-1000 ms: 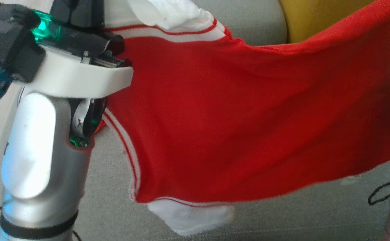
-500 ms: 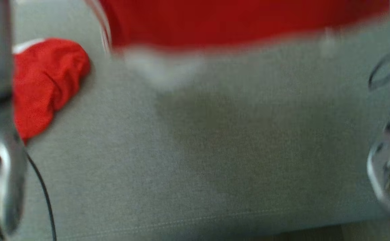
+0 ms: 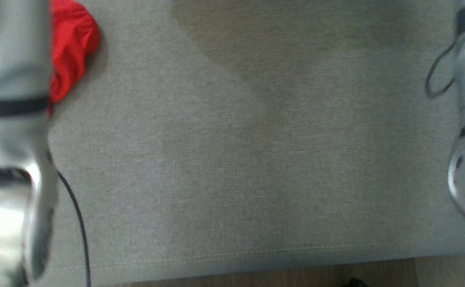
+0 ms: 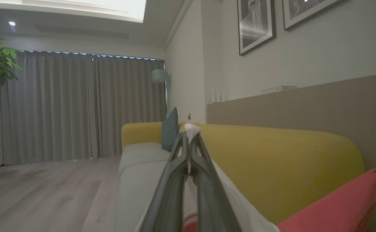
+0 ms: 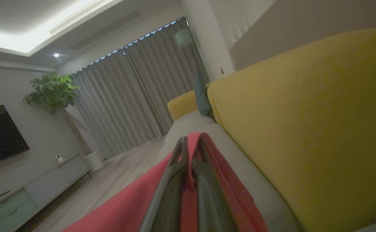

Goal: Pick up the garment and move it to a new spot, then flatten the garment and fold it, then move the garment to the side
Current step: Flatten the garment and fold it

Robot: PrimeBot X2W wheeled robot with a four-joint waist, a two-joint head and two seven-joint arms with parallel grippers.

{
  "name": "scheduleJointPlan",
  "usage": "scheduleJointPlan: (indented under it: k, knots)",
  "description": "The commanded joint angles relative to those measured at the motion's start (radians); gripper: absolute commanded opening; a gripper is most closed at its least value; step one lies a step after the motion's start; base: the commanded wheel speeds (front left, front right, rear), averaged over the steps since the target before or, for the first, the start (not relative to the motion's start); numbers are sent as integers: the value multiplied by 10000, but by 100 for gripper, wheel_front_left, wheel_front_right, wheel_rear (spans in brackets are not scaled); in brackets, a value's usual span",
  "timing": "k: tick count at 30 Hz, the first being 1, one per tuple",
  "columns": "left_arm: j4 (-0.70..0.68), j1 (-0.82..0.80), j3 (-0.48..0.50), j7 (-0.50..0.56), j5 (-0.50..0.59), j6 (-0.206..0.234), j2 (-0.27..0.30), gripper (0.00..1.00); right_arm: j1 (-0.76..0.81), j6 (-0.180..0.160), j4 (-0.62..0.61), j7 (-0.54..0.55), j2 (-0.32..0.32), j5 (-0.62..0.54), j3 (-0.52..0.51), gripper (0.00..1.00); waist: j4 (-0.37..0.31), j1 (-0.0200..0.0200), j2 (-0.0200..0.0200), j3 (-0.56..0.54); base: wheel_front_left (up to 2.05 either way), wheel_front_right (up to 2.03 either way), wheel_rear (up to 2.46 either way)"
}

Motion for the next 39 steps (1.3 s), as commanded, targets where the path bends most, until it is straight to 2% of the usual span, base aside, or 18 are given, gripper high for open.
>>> scheduleJointPlan:
  k: [1, 7, 15, 27, 32, 39]
  knots:
    - [-366, 157, 50, -32, -35, -39, 330, 0, 75, 73, -15, 74, 193, 33, 154, 0, 175, -2, 1, 149, 0, 0, 0]
    - [-366, 2154, -228, -34, -264, -124, 462, 0, 1186, 73, 1555, 807, -45, -179, 680, 0, 467, -2, 1, 34, 0, 0, 0]
    - [-535, 4506, -1207, -35, -878, -142, 1114, 0, 2476, 73, 2422, 1804, -832, -116, 1564, 0, 773, -2, 1, -758, 0, 0, 0]
    - [-1440, 6935, -2411, 3, -2003, -144, 2152, 0, 4058, 73, 1952, 2917, -1973, 425, 3237, 0, 908, -2, 1, -1965, 0, 0, 0]
    - [-2220, 7707, -2897, 434, -2456, -145, 2511, 0, 4732, 73, 1533, 3415, -2569, 768, 3909, 0, 965, -2, 1, -2375, 0, 0, 0]
    - [-3641, 8922, -3589, 1403, -3081, -145, 3307, 0, 5737, 73, 727, 4522, -3253, 1344, 4930, 0, 931, -2, 1, -2988, 0, 0, 0]
